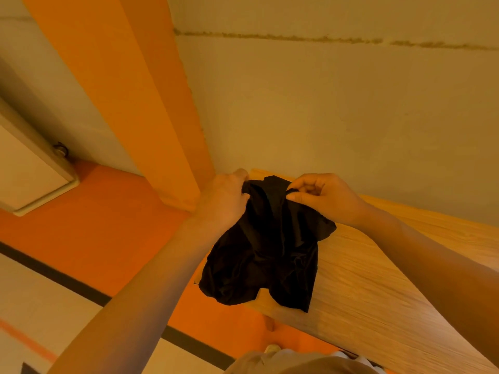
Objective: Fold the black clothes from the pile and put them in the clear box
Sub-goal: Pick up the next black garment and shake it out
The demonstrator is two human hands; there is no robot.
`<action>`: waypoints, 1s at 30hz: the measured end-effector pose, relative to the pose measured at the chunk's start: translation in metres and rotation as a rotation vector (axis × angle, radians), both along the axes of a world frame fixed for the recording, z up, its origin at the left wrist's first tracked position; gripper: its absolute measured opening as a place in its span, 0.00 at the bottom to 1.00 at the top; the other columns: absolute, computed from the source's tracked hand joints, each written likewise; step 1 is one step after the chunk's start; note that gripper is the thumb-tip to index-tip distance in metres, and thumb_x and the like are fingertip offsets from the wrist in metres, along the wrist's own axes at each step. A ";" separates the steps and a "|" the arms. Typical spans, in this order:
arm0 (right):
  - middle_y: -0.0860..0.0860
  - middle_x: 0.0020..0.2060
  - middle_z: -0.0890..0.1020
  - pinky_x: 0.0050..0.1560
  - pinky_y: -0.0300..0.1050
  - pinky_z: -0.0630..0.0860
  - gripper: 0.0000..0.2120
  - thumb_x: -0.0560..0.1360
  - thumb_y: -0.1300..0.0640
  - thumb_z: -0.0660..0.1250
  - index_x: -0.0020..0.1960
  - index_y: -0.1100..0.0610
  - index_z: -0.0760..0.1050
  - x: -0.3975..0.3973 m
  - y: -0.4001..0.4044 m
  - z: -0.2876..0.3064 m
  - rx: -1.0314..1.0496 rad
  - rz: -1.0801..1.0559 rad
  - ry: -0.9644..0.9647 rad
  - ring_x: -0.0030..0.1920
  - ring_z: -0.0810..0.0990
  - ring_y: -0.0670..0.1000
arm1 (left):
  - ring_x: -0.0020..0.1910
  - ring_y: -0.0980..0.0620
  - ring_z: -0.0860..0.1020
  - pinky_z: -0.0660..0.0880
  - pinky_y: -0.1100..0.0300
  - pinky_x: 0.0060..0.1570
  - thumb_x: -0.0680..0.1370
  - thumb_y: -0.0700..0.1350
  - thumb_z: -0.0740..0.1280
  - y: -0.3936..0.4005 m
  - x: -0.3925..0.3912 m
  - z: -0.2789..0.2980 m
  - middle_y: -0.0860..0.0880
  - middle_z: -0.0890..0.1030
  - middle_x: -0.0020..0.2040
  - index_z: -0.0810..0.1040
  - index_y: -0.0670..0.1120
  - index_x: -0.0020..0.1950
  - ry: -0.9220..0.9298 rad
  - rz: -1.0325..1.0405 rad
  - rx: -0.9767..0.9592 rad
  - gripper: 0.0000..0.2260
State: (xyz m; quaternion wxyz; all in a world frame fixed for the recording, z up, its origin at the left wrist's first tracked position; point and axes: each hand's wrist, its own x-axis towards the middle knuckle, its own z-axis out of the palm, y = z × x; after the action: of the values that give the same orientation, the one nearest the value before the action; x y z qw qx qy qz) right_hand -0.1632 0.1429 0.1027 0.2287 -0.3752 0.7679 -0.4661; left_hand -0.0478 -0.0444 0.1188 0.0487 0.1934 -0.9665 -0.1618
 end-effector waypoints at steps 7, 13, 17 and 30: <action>0.45 0.40 0.84 0.45 0.30 0.74 0.04 0.75 0.53 0.70 0.49 0.49 0.81 -0.002 -0.008 0.004 0.047 -0.019 0.084 0.42 0.81 0.40 | 0.33 0.47 0.72 0.61 0.59 0.26 0.75 0.37 0.66 -0.064 0.026 0.013 0.47 0.75 0.37 0.73 0.43 0.42 -0.114 0.370 -0.184 0.04; 0.45 0.41 0.83 0.49 0.35 0.75 0.04 0.75 0.55 0.69 0.48 0.46 0.79 -0.014 -0.014 0.014 0.074 -0.058 0.123 0.45 0.81 0.41 | 0.25 0.51 0.71 0.63 0.57 0.28 0.74 0.34 0.67 -0.099 0.050 0.006 0.46 0.68 0.31 0.64 0.44 0.36 0.081 0.430 0.406 0.13; 0.44 0.41 0.82 0.45 0.31 0.73 0.04 0.76 0.55 0.68 0.48 0.47 0.78 -0.021 -0.014 0.024 0.082 -0.101 0.164 0.45 0.80 0.41 | 0.27 0.45 0.80 0.77 0.54 0.29 0.76 0.34 0.67 -0.094 0.058 0.012 0.38 0.80 0.33 0.75 0.42 0.47 0.110 0.303 0.597 0.04; 0.46 0.42 0.83 0.41 0.27 0.73 0.04 0.76 0.56 0.69 0.49 0.50 0.79 -0.018 0.000 0.033 0.092 -0.131 0.172 0.43 0.81 0.39 | 0.51 0.47 0.83 0.75 0.46 0.60 0.74 0.42 0.71 -0.077 0.054 0.043 0.46 0.85 0.50 0.82 0.46 0.56 -0.127 -0.112 0.819 0.11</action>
State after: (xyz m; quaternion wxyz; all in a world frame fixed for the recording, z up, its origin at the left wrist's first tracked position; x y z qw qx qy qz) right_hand -0.1815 0.1425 0.1362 0.1480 -0.3521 0.8281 -0.4104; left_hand 0.0061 -0.1217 0.1620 -0.1008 0.1534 -0.8324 -0.5230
